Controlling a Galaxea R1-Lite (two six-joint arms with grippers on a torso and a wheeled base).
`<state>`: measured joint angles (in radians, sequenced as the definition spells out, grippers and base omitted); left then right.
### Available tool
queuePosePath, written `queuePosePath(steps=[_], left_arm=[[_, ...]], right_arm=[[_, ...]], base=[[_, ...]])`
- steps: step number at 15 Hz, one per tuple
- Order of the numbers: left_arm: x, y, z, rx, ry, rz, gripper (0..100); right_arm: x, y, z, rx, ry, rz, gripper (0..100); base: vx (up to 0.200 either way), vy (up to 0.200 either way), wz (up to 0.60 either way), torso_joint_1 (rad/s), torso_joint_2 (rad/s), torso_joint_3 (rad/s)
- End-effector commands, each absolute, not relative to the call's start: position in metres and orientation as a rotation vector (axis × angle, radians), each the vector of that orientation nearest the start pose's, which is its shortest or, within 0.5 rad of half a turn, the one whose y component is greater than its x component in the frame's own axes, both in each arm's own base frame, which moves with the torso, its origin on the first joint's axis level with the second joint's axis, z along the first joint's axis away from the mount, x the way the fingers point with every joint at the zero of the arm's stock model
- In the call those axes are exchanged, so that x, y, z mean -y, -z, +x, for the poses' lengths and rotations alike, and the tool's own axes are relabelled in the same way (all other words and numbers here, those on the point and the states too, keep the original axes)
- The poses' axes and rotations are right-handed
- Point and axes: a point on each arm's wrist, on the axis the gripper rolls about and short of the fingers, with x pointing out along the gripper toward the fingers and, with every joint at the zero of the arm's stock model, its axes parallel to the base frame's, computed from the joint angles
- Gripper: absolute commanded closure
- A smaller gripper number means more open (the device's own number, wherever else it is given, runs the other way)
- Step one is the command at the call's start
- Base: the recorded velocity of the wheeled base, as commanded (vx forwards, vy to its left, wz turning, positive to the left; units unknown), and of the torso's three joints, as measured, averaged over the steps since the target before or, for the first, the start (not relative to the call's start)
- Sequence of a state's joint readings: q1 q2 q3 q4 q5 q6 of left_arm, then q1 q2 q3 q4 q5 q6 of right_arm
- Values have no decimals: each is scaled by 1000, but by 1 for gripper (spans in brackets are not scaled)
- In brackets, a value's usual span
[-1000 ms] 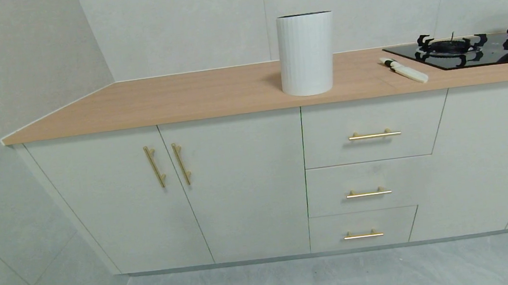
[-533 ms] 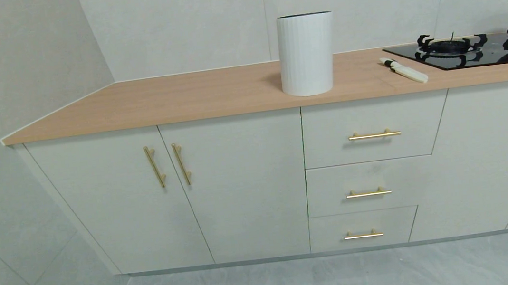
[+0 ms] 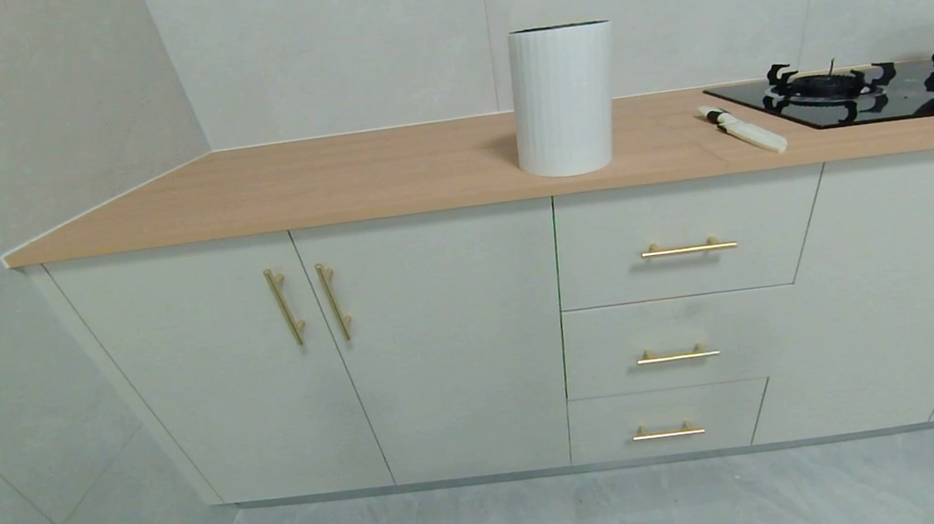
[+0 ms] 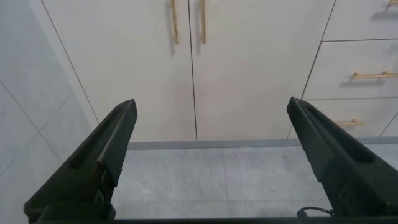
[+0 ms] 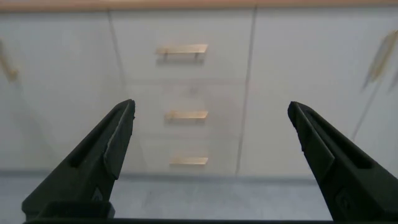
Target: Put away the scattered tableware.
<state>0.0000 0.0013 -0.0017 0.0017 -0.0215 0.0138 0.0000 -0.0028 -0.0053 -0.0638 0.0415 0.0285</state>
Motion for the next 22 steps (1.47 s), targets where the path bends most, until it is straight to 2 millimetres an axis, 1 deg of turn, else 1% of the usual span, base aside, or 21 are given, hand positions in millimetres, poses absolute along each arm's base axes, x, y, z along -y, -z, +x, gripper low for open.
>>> queuePosePath(steps=[1,5,7,18,22], left_arm=[[0,-76,-23,-1,21,14,0],[0,-76,-23,-1,21,14,0],[0,-76,-23,-1,21,14,0],[0,-76,-23,0,21,17,0],[0,-76,-23,0,21,17,0]], right_arm=[[-1,-80,-23,47,-44,30,0],[-1,-80,-23,40,-32,-4,0],[0,-74,-23,-14,2,-2,0],[0,-75,-23,-6,6,0,0],[0,-75,-23,-6,6,-2,0]], base=[[0,0,0,0,0,0],[0,0,0,0,0,0],[0,0,0,0,0,0],[0,0,0,0,0,0],[200,0,0,4,2,4]])
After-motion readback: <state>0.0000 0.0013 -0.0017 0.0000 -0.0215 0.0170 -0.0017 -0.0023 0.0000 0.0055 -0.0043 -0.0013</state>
